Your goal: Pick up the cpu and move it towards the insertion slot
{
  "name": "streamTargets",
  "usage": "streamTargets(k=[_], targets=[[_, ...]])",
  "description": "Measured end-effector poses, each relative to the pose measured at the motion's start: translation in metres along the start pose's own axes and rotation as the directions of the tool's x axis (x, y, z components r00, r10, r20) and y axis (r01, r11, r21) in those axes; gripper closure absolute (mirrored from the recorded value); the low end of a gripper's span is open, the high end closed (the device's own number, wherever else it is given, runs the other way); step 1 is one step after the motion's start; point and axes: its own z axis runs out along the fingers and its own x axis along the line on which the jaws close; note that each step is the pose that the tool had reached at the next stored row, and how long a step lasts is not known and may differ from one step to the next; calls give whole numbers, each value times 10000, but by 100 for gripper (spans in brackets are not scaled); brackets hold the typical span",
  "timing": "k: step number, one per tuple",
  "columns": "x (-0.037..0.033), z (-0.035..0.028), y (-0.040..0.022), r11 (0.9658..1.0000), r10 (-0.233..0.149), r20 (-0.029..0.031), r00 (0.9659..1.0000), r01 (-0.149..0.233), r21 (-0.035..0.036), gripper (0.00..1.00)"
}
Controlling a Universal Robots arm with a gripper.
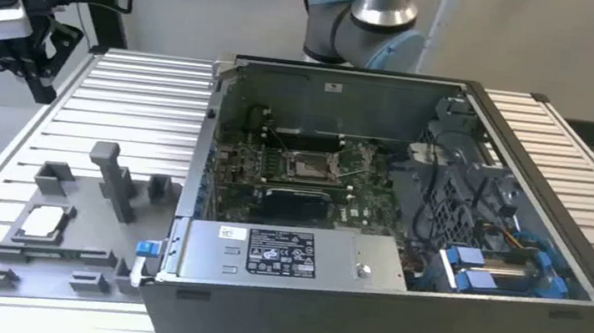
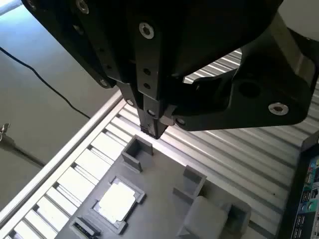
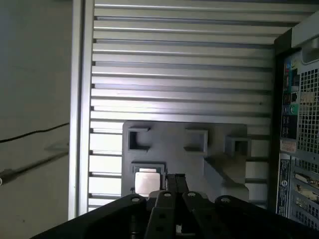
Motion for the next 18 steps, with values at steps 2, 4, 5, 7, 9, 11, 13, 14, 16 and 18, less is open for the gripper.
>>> streamTargets(k=[2,4,5,7,9,11,13,14,16,18], targets=[[0,0,0,10000,0,0,10000,0,0,100],[0,0,0,10000,0,0,10000,0,0,100],[0,0,0,10000,0,0,10000,0,0,100],[0,0,0,10000,0,0,10000,0,0,100],[0,0,0,10000,1,0,10000,-1,0,100],[0,0,0,10000,0,0,10000,0,0,100],[0,0,0,10000,0,0,10000,0,0,100],[1,-1,-3,10000,0,-1,10000,0,0,100],[12,-2,-25,10000,1,-2,10000,-1,0,100],[35,-2,-60,10000,1,-1,10000,-1,0,100]])
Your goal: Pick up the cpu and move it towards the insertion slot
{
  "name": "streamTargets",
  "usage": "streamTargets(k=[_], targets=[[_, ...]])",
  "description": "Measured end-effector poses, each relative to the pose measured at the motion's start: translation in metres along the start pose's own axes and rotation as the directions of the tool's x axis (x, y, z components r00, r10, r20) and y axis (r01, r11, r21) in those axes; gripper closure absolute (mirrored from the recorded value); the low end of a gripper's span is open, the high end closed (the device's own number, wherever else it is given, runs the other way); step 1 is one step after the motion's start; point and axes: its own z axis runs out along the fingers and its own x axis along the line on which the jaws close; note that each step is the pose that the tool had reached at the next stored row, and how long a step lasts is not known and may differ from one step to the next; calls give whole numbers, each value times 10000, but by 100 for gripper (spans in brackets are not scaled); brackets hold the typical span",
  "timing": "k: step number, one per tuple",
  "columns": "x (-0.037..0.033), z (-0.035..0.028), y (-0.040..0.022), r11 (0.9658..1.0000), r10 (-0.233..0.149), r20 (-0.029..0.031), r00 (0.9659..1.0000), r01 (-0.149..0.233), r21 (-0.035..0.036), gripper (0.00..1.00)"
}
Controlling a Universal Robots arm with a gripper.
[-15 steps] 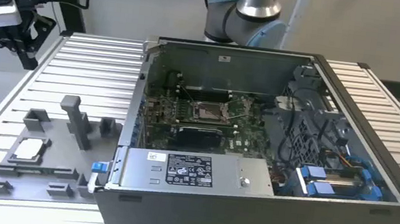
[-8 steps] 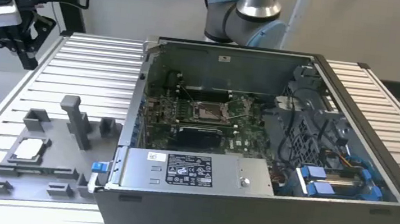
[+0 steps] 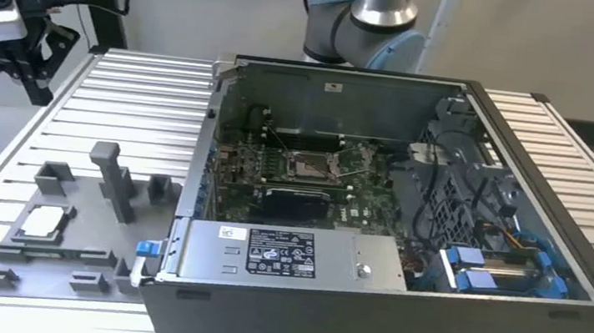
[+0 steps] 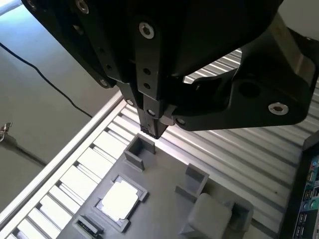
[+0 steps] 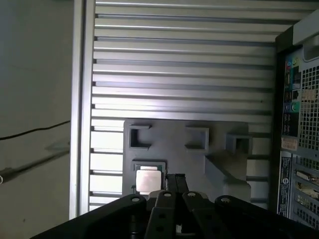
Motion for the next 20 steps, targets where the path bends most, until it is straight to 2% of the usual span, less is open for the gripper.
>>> streamTargets(k=[7,16,20], targets=[[99,1,-123,10000,0,0,10000,0,0,100],[188,14,-230,10000,-1,0,10000,1,0,100],[191,15,-238,10000,1,0,10000,-1,0,100]])
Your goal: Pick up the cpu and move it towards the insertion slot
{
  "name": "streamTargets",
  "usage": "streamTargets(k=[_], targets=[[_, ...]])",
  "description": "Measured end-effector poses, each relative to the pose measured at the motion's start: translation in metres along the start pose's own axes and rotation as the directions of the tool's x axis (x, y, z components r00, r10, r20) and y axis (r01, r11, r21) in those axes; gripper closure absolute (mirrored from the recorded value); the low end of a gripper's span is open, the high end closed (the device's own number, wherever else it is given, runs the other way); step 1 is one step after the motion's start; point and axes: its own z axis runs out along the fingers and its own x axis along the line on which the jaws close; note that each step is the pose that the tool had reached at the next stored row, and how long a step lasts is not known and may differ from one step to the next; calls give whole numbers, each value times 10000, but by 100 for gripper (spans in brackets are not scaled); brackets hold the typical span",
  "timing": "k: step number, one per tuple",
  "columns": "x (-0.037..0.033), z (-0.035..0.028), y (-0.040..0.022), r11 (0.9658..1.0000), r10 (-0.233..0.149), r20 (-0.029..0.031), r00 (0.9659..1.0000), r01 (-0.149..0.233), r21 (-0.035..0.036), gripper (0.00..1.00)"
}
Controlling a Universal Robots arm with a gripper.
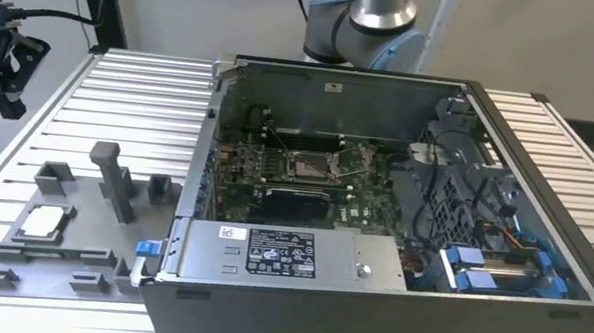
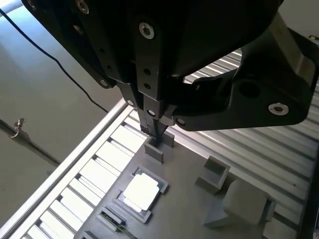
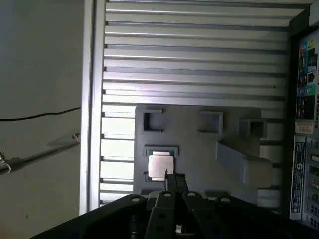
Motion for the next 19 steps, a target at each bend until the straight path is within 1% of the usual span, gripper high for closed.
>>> streamTargets(k=[5,6,19], targets=[[0,0,-1,10000,-1,0,10000,1,0,100],[0,0,-1,10000,-1,0,10000,1,0,0],[0,0,-6,10000,-2,0,10000,2,0,0]])
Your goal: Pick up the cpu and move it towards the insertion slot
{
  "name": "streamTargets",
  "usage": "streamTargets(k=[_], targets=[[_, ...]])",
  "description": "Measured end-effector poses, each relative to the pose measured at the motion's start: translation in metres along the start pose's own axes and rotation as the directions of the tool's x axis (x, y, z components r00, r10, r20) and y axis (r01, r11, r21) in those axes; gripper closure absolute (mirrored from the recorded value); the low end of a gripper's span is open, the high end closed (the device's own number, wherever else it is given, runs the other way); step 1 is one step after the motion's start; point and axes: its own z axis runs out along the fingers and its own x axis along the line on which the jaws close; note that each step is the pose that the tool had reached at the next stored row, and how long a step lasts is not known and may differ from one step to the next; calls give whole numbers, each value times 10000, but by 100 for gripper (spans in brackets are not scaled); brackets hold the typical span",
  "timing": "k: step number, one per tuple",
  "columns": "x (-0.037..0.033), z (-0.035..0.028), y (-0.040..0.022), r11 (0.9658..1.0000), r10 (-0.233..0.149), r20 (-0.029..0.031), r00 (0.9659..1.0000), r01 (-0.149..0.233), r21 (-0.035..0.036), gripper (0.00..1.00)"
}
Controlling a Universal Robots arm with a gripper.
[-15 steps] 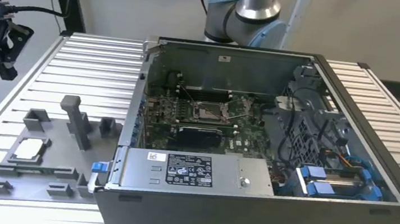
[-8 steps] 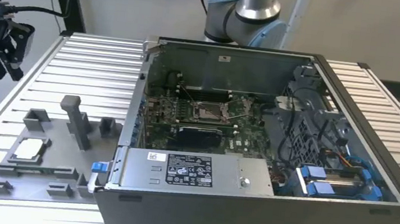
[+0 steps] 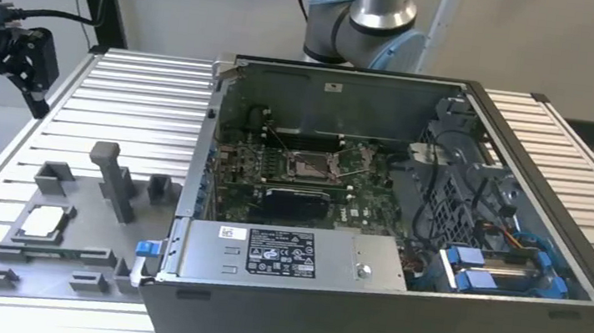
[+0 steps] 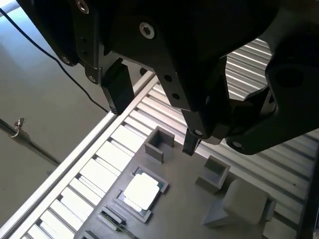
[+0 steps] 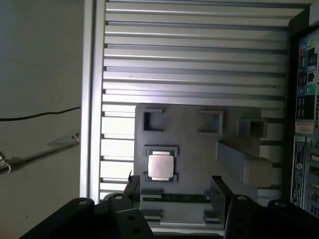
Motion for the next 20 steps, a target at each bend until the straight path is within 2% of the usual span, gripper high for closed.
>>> streamTargets(k=[5,6,11,15,20], targets=[[0,0,-1,10000,0,0,10000,0,0,0],[0,0,-1,10000,0,0,10000,0,0,100],[1,0,-2,10000,-1,1,10000,1,0,100],[52,15,-2,10000,1,6,10000,-1,-1,100],[62,94,-6,10000,-2,88,10000,2,2,100]])
